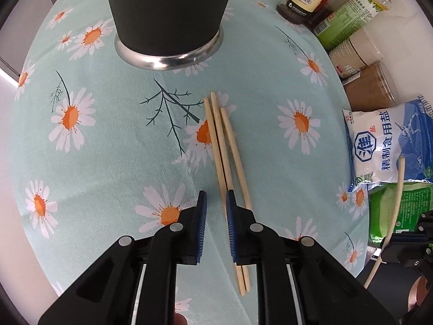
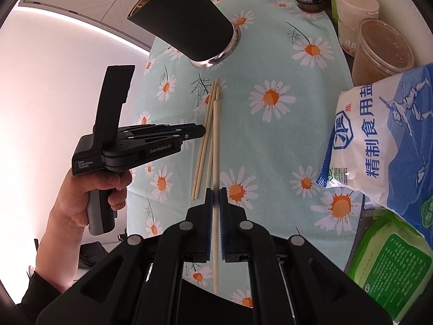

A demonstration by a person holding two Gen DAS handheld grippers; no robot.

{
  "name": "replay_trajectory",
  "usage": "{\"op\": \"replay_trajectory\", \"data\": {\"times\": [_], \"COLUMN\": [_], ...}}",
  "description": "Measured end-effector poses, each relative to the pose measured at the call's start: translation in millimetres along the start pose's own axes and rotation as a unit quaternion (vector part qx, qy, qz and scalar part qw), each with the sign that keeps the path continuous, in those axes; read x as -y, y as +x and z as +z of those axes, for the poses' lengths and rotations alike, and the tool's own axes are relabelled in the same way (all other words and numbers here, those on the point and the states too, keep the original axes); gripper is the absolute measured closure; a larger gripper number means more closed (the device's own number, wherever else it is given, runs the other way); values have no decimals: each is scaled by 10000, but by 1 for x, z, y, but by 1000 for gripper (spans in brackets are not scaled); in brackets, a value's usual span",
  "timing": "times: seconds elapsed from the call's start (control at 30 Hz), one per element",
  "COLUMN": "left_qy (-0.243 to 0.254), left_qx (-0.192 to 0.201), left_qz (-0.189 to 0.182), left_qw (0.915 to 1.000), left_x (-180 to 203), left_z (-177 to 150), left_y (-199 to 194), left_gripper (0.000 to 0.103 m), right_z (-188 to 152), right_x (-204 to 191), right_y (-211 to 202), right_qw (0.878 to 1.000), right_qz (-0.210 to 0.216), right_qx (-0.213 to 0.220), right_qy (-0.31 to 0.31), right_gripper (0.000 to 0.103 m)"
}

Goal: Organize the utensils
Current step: 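Grasp a chopstick with the right tool while the left tool grasps another, then lift both chopsticks into the black holder and open both tools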

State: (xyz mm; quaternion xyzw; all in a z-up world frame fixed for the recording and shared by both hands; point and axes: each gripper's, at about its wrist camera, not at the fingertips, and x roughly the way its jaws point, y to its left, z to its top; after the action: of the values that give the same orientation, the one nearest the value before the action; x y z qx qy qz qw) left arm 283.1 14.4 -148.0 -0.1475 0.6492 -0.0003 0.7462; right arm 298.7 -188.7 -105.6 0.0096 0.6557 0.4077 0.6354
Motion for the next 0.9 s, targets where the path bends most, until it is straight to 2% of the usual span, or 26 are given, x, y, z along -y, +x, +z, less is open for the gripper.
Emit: {"op": "replay_trajectory", "data": {"times": [0.23,0.5,0.6,0.9], "left_qy": [135,336,386,230], "left_qx": [-109,-112,-77,44], "left_qz": [329,781,914,648], "left_qw": [9993,9963,9950,9976], "left_x": [14,47,52,36], "left_z": [5,11,8,1], "left_y": [3,8,8,1], "left_gripper": [89,90,96,99], "right_z": [4,3,2,6], "right_x": [-5,-8,-7,-9], "right_y": [6,10,11,18], "right_qw": [10000,9998,9998,9998], "right_qz": [40,49,44,-33], "right_qx": [-40,-60,-86,-100], "right_qy": [-79,-175,-195,-164], "right_gripper": [97,97,97,97]}}
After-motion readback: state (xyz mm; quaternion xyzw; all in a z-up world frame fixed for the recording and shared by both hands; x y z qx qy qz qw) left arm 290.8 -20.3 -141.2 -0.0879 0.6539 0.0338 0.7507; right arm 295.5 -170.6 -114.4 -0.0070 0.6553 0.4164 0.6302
